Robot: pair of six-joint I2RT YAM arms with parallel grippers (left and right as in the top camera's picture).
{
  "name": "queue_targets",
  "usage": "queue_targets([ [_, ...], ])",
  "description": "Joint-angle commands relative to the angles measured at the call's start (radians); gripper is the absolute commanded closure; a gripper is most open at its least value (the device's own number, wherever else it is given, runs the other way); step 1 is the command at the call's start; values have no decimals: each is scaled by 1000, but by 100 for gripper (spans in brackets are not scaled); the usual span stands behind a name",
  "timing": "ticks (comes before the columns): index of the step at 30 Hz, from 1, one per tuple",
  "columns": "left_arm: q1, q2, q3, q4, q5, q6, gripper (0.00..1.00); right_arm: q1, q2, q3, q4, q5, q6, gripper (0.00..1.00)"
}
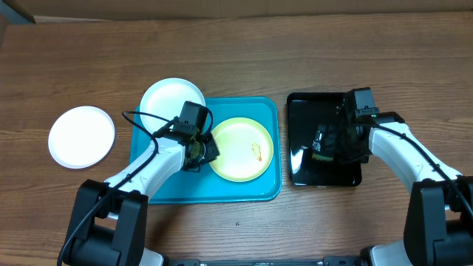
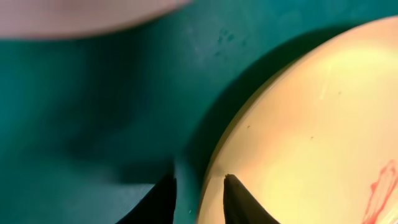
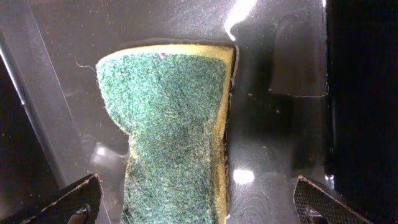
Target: Clean dirty plates on tray and stack at the side
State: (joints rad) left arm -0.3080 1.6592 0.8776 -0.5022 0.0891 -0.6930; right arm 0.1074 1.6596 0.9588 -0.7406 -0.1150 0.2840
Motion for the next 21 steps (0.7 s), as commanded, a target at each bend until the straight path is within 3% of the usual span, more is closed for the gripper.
queue_targets([
  [1, -7, 9, 6, 20, -18, 38, 73, 3, -10, -2, 6, 10, -4, 0],
  [5, -8, 9, 6, 3, -19, 81, 86, 3, -10, -2, 6, 10, -4, 0],
  [11, -8, 9, 6, -72, -134, 74, 96, 3, -10, -2, 6, 10, -4, 0],
  [21, -8, 9, 6, -88, -92, 34, 95, 3, -10, -2, 6, 10, -4, 0],
])
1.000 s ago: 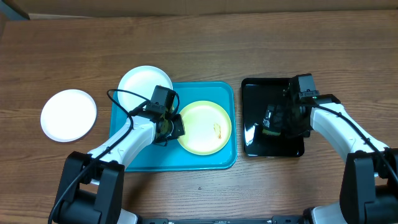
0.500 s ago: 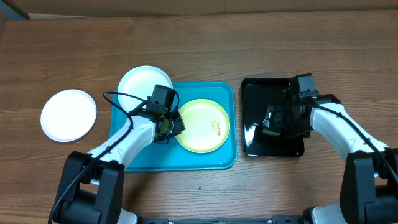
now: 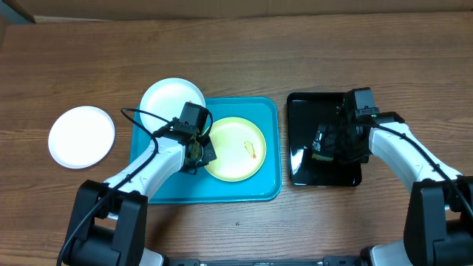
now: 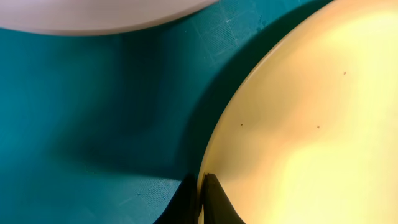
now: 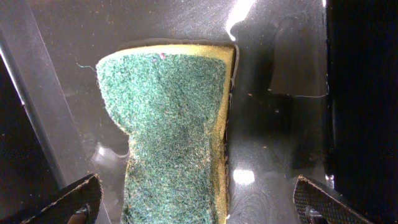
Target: Clean dirty plates on tray and stack at the side
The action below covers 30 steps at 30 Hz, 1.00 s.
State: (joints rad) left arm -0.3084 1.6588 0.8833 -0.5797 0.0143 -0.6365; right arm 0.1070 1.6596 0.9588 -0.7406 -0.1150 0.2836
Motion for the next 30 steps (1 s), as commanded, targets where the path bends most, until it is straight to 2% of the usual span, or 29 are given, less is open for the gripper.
queue_targets([
  [1, -8, 9, 0, -11, -16, -25, 96, 4, -10, -2, 6, 10, -3, 0],
  [7, -8, 9, -7, 2, -22, -28, 96, 4, -10, -2, 6, 10, -3, 0],
  [13, -32, 9, -62, 89, -24, -147, 96, 4, -10, -2, 6, 10, -3, 0],
  [19, -59, 9, -66, 117, -23, -149, 96, 4, -10, -2, 30, 8, 4, 0],
  [27, -61, 9, -67, 118, -25, -141, 96, 12, -10, -4, -1, -112, 4, 0],
  [28, -61, 9, -67, 118, -25, -142, 96, 19, -10, -4, -19, -98, 4, 7],
  [30, -61, 9, -67, 122, -24, -142, 96, 38, -10, -11, -33, -76, 10, 28],
])
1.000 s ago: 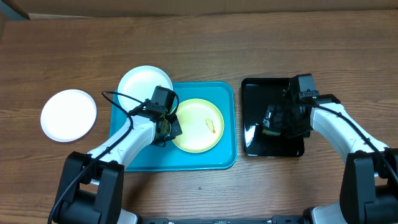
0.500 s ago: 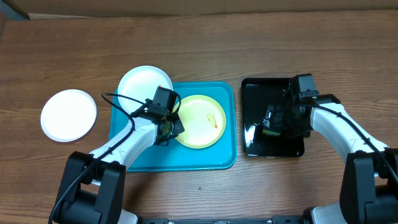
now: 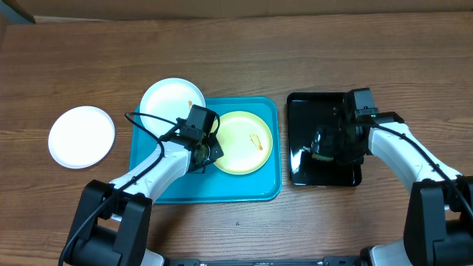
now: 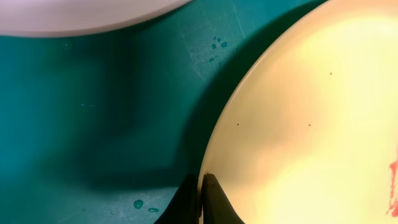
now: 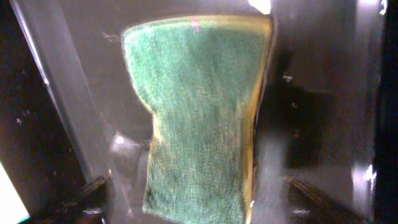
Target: Clean dirty plates on tray and stack at the side
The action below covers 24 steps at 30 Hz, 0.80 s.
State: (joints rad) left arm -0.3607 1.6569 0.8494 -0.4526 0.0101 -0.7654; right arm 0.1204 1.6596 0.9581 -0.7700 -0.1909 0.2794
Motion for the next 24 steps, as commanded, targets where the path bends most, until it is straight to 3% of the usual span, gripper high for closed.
queue_targets([
  [1, -8, 11, -33, -3, -20, -13, 96, 35, -10, -17, 2, 13, 25, 33],
  [3, -8, 11, -33, 2, -20, -13, 96, 61, -10, -40, 31, 56, 43, 37],
  [5, -8, 11, -33, 2, -20, -13, 96, 92, -10, -77, 85, 117, 50, 28],
  [9, -8, 11, -34, -7, -21, -12, 96, 140, -8, -138, 161, 248, 105, 25],
  [10, -8, 11, -34, -10, -21, -10, 96, 147, -8, -146, 168, 270, 119, 32],
  [12, -8, 11, -34, -11, -21, -8, 96, 155, -8, -147, 170, 279, 117, 70],
  [13, -8, 11, -34, -10, -20, -8, 96, 154, -11, -137, 153, 267, 117, 83],
  [14, -8, 11, -34, -10, -20, -8, 96, 154, -14, -119, 127, 260, 117, 83],
  [17, -8, 11, -34, -10, -20, -9, 96, 154, -24, -21, 3, 260, 113, 75],
  [20, -8, 11, -34, -10, -20, -9, 96, 154, -27, 92, -115, 261, 83, 44],
  [22, -8, 11, -34, -10, -20, -8, 96, 154, -27, 129, -138, 261, 22, 28],
  [24, -8, 11, -34, -10, -20, -9, 96, 154, -27, 129, -112, 282, 1, 27],
])
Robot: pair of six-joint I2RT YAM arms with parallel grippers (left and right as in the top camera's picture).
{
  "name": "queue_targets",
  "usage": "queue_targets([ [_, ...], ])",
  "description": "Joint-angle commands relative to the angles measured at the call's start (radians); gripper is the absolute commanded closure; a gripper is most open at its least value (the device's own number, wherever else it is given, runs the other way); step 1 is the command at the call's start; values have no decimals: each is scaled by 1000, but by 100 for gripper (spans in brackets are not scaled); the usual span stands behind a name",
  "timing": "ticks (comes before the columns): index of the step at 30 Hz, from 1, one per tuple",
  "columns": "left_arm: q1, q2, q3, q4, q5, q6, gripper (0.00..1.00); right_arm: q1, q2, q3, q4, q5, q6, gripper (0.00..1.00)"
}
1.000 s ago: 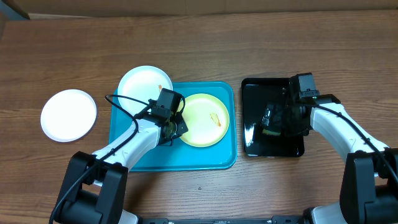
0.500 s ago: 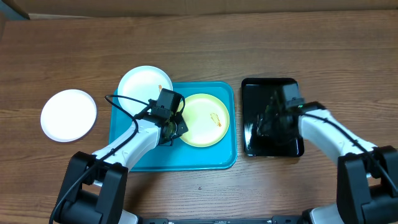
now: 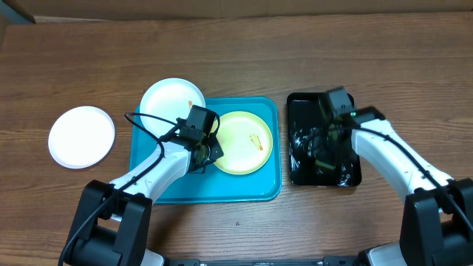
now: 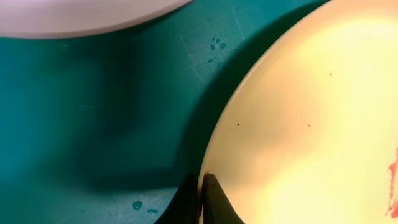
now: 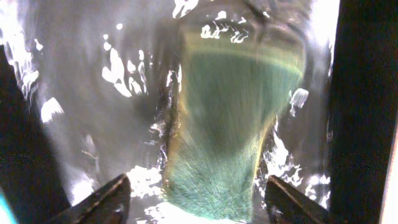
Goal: Clean dirty plates on tray and stack at the side
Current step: 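Grasp the green sponge in the black tray with the right gripper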
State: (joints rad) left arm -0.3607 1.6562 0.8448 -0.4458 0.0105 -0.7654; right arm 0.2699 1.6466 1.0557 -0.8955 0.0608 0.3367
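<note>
A yellow-green plate [image 3: 244, 142] with a reddish smear [image 4: 393, 180] lies in the blue tray [image 3: 222, 188]. My left gripper [image 3: 203, 153] is shut on the plate's left rim [image 4: 200, 199]. A white plate [image 3: 170, 100] overlaps the tray's far left corner. In the black water tray [image 3: 347, 176] lies a green sponge [image 5: 236, 124]. My right gripper [image 5: 199, 202] hangs open over it, one finger on each side, with water splashing around.
Another white plate [image 3: 81, 137] sits alone on the wooden table at the left. The black tray stands just right of the blue tray. Bare wood runs along the back and front of the table [image 3: 295, 44].
My right gripper has shifted left and nearer within the black tray, and the water around the sponge is now churned up. The left gripper and yellow-green plate have not moved.
My left gripper stood open around the yellow-green plate's left rim, then was shut on it, and the plate then lay slightly farther back in the tray. My right gripper stayed open over the sponge throughout and has now moved in the water.
</note>
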Motion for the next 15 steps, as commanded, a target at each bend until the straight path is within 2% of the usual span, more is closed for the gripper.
queue_targets([
  [1, -8, 12, -29, -17, -19, -9, 96, 4, -13, 21, 36, 36, -55, 27],
  [12, -8, 12, -29, -16, -18, -9, 96, 4, -10, -175, 266, 107, -23, 27],
  [14, -8, 12, -29, -13, -18, -9, 96, 4, -10, -196, 301, 101, -22, 36],
  [15, -8, 12, -29, -12, -18, -9, 96, 4, -10, -204, 318, 90, -22, 45],
])
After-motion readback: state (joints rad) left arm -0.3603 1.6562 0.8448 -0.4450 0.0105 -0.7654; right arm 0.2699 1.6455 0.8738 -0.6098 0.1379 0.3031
